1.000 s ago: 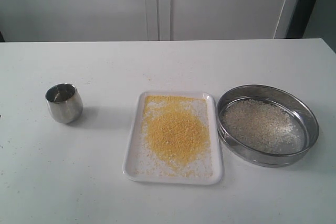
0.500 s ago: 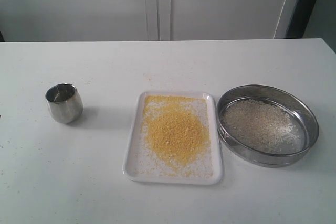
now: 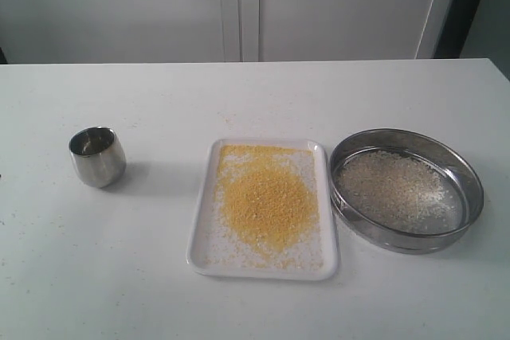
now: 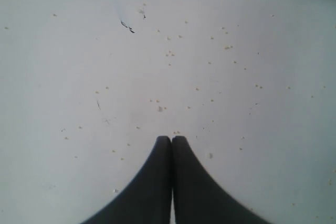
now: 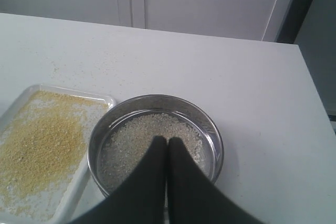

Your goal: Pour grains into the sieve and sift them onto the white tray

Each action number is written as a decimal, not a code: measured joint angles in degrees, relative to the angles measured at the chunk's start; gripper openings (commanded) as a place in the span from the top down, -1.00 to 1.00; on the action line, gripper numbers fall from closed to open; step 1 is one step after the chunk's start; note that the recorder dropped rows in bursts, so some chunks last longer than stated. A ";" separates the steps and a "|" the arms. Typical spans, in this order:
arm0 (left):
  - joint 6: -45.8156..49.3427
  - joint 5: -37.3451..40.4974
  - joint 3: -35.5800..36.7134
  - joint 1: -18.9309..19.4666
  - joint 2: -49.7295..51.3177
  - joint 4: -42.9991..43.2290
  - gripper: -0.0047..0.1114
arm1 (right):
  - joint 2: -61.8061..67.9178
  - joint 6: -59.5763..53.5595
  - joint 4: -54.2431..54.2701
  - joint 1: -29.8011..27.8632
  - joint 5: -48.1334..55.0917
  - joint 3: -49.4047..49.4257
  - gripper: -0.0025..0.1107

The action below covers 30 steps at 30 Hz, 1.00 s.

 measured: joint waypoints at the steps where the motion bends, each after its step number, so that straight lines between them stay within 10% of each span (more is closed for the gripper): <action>1: 0.00 0.00 0.00 0.00 0.00 0.00 0.92 | -0.25 0.00 0.00 0.00 0.00 0.00 0.96; 30: 0.00 0.00 0.00 0.00 0.00 0.00 0.92 | -27.67 0.00 0.00 0.00 -1.78 18.46 0.96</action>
